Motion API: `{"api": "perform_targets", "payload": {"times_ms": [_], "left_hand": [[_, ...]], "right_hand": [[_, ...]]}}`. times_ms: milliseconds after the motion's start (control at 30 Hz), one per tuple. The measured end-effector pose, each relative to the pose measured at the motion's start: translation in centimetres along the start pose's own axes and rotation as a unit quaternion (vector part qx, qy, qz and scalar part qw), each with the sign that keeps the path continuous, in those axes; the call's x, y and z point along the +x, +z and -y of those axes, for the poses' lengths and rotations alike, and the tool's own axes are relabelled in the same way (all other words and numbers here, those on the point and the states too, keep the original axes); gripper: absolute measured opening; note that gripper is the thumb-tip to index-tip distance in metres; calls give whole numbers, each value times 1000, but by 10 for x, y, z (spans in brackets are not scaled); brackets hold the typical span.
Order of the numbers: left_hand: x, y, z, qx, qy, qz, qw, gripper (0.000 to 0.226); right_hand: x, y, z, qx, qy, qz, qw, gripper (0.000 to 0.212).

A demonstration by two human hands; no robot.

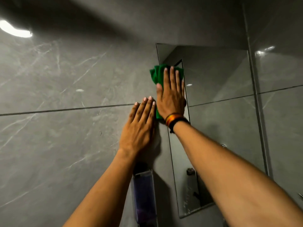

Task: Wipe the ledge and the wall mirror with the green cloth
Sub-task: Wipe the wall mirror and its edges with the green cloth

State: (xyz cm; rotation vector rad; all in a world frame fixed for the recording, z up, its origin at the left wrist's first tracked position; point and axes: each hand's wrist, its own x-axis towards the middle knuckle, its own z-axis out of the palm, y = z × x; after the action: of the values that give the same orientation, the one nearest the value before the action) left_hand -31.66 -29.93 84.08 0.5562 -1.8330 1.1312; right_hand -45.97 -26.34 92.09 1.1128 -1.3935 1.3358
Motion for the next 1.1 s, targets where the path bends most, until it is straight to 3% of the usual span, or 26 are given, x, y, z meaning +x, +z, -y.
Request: {"api": "perform_targets", "payload": {"times_ms": [167,400,867,1100], "left_hand": [[-1,2,2,4,3,-6,1000,66],[0,0,4,14,11,-16,1000,64],[0,0,1,28,12,-23,999,69],[-1,4,2,34,10,-12,999,73]], "right_hand": [[93,-2,24,-4,-26,5,1000,56],[104,-5,-4,34,-86,-6,996,55],[164,-40,-220,37,162,-40,985,57],[191,-55,-263,4,269,-15,963,57]]}}
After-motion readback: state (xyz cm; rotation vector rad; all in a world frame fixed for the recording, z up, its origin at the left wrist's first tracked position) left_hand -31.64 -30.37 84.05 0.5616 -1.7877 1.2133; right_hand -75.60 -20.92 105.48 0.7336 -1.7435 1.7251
